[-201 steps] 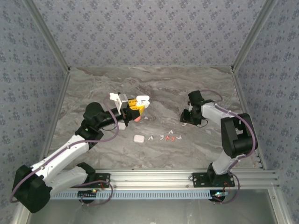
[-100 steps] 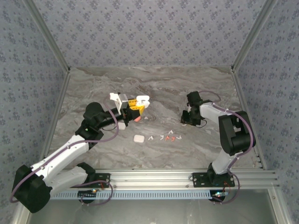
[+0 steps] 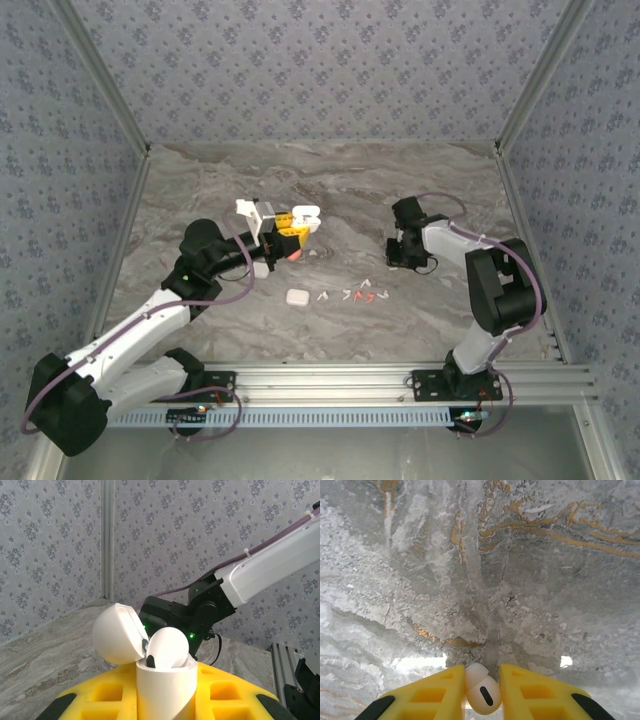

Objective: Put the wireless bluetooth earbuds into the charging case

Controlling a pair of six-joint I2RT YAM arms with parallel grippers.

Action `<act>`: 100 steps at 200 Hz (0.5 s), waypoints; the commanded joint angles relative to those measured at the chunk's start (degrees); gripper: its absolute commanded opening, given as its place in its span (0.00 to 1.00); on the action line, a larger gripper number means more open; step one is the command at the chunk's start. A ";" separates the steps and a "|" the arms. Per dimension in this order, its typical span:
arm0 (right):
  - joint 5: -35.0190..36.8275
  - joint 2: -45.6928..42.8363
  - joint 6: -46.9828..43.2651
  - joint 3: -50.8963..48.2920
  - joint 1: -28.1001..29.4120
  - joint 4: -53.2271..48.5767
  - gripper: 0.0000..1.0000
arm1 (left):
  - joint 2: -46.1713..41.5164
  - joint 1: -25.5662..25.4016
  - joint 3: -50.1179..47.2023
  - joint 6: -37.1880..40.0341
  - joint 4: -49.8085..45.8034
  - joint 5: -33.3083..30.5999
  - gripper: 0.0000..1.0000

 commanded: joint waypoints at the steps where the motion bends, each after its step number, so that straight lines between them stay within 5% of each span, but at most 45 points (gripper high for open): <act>1: 3.71 -3.62 -2.49 2.00 0.78 -2.30 0.25 | -0.35 -0.35 0.97 0.66 1.82 -0.16 0.00; 100: 9.53 -20.00 -14.51 7.38 8.75 -0.90 0.25 | 2.82 -0.79 2.44 -3.86 3.41 -0.25 0.00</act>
